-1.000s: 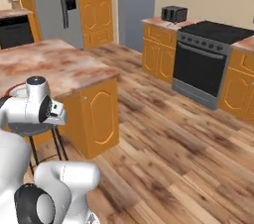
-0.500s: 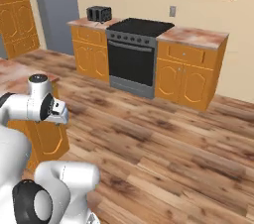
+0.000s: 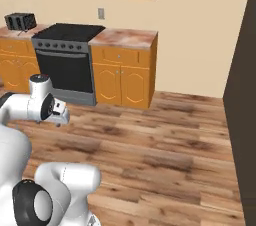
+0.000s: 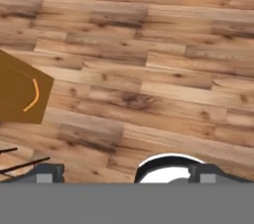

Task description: Take the fork and place it on the left side of the plate. Then take the spoon and place it on the right side of the plate. Make sure they're directly next to the plate.

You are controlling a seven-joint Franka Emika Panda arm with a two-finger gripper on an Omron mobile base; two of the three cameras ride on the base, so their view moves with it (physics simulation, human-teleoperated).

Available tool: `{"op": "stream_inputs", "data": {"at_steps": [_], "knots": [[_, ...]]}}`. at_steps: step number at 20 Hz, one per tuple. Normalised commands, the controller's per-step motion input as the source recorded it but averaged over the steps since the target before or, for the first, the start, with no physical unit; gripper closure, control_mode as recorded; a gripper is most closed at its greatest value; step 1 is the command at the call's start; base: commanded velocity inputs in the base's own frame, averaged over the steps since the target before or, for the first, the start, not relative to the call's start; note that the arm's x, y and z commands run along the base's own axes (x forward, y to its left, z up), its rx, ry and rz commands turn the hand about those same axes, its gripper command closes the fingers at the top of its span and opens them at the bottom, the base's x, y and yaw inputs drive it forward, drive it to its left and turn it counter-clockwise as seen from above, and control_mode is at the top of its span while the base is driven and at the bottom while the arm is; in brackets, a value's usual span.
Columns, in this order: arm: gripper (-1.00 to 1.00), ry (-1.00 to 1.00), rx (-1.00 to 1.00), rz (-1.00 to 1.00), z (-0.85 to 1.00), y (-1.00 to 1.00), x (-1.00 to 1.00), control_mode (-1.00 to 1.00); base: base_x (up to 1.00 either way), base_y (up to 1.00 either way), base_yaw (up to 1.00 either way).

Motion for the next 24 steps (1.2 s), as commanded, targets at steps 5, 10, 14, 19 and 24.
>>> {"op": "stream_inputs", "data": {"at_steps": [5, 10, 14, 19, 24], "knots": [[-1.00, 0.00, 0.00, 0.00, 0.00, 0.00, 0.00, 1.00, 0.99, -0.03, -0.19], [-1.00, 0.00, 0.00, 0.00, 0.00, 0.00, 0.00, 1.00, 1.00, 0.01, 0.05], [-1.00, 0.00, 0.00, 0.00, 0.00, 0.00, 0.00, 1.00, 1.00, 0.10, 0.15], [-1.00, 0.00, 0.00, 0.00, 0.00, 0.00, 0.00, 1.00, 1.00, 0.35, 0.22], [-1.00, 0.00, 0.00, 0.00, 0.00, 0.00, 0.00, 1.00, 1.00, 0.77, 0.39]]}}
